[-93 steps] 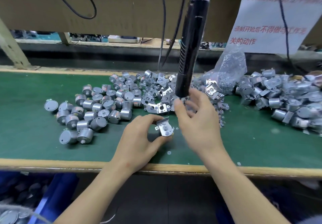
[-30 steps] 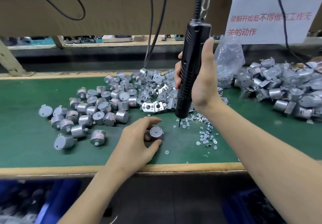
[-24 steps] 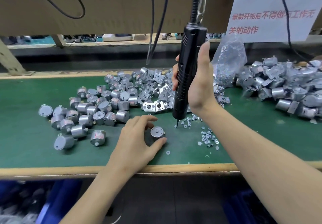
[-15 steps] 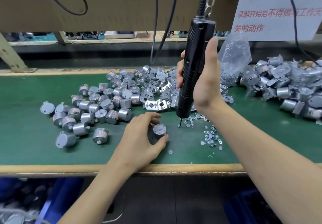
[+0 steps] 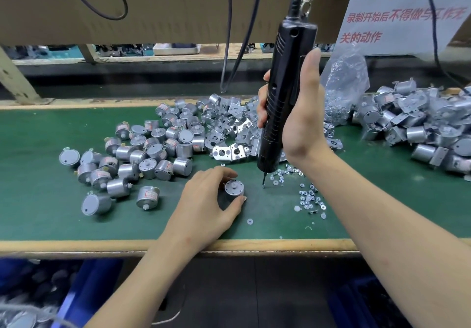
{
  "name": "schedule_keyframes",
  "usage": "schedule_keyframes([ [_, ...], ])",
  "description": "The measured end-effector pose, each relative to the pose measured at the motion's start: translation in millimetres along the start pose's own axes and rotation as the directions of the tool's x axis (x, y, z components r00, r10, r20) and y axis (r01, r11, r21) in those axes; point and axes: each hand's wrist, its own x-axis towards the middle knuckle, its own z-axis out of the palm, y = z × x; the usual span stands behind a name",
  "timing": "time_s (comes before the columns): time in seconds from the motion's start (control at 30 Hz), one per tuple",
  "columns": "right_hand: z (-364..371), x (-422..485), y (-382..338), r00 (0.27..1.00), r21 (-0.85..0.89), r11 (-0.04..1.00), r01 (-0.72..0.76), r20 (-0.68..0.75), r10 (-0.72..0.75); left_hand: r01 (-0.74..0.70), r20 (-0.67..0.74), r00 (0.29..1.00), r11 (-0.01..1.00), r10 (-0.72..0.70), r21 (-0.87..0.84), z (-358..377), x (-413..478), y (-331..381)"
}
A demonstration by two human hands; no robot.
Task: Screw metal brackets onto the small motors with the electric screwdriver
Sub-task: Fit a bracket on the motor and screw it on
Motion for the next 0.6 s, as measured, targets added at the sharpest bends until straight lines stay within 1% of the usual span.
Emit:
schedule_keyframes([
  [0.4, -2.4, -1.2, 0.2, 0.999, -0.004, 1.000, -0.027, -0.035, 0.027, 0.001, 0.015, 1.000, 1.000, -0.001, 0.003, 0.4, -0.2, -0.3],
  [0.6, -2.8, -2.8, -0.1, 0.999, 0.007, 1.000, -0.029, -0.025, 0.029, -0.007, 0.011, 1.000, 1.000, 0.007, 0.001, 0.9, -0.2, -0.8],
])
